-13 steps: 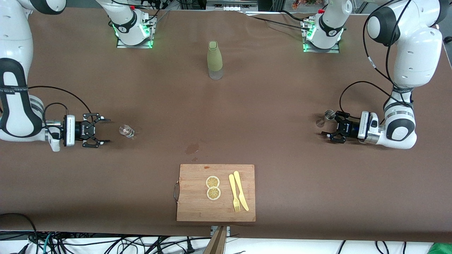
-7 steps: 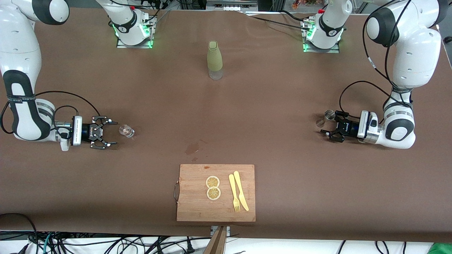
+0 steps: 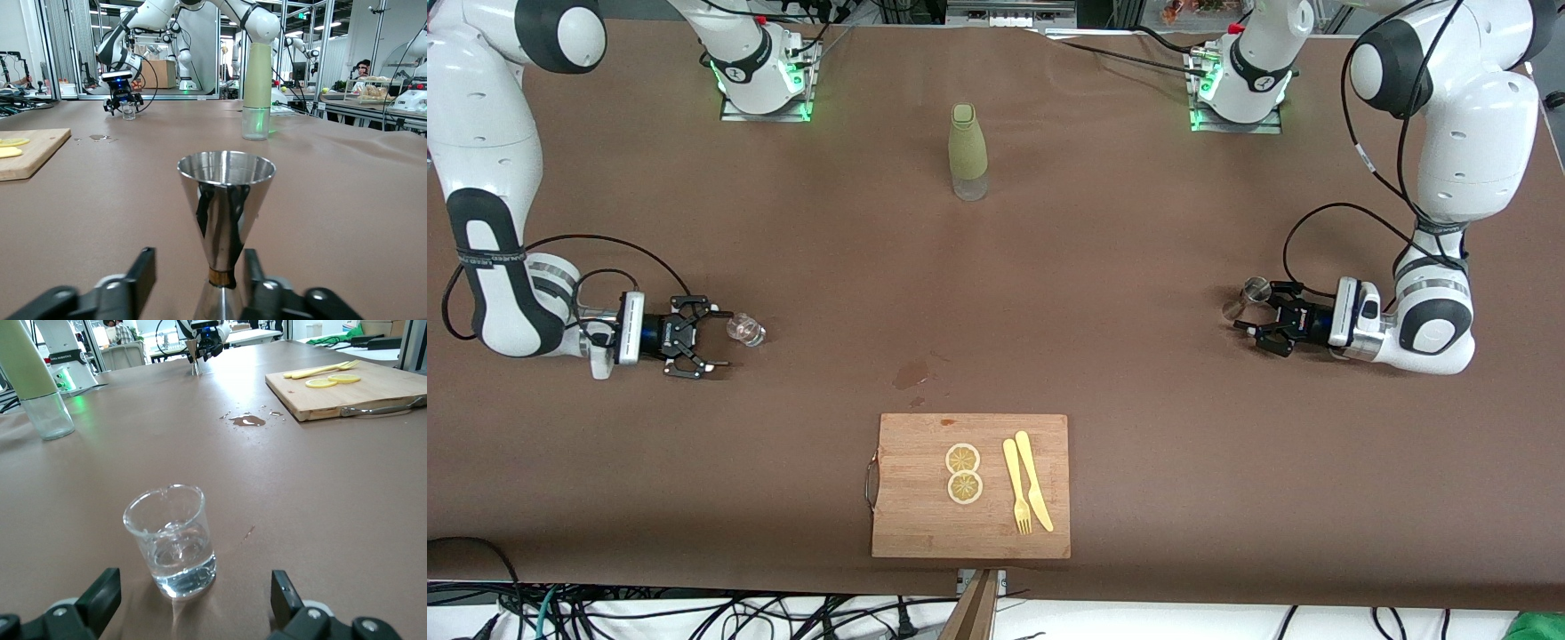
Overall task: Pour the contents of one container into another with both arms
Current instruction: 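Close the right gripper on the glass while the left gripper grasps the jigger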
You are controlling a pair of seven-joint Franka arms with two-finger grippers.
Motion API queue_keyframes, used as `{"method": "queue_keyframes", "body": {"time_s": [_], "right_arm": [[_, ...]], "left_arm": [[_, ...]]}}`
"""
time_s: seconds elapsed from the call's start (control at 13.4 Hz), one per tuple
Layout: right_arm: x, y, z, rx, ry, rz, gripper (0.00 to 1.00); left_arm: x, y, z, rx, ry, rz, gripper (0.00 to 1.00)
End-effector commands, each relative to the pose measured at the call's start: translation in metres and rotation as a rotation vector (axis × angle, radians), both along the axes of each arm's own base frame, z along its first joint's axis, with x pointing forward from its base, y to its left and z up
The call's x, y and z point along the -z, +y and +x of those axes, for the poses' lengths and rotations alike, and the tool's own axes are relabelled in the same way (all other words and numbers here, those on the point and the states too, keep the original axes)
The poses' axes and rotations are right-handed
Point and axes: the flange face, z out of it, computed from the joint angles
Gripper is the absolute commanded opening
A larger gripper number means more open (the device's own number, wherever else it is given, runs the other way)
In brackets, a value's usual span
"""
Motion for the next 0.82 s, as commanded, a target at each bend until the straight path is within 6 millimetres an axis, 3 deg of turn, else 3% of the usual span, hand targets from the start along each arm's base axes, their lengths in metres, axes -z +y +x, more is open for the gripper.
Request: {"method": "queue_keyframes", "body": {"time_s": [0.0, 0.15, 0.22, 0.37, 0.74], "right_arm": [[0.007, 0.008, -0.002, -0.008, -0.023, 0.039, 1.0], [0.016, 0.018, -0.006, -0.017, -0.013, 0.077, 1.0], [0.02, 0.02, -0.008, -0.018, -0.012, 0.087, 1.0], [0.025, 0.025, -0.01, -0.027, -0.007, 0.096, 1.0], [0.033, 0.046, -0.011, -0.019, -0.006, 0.16, 1.0]], "left_arm": [[0.002, 0.007, -0.003, 0.016, -0.104, -0.049, 0.5], [0.002, 0.011, -0.005, 0.021, -0.113, -0.043, 0.42], [0.002, 0.011, -0.005, 0.022, -0.119, -0.045, 0.3], [0.002, 0.011, -0.005, 0.027, -0.139, -0.051, 0.16], [0.002, 0.01, -0.005, 0.028, -0.135, -0.051, 0.21]]}}
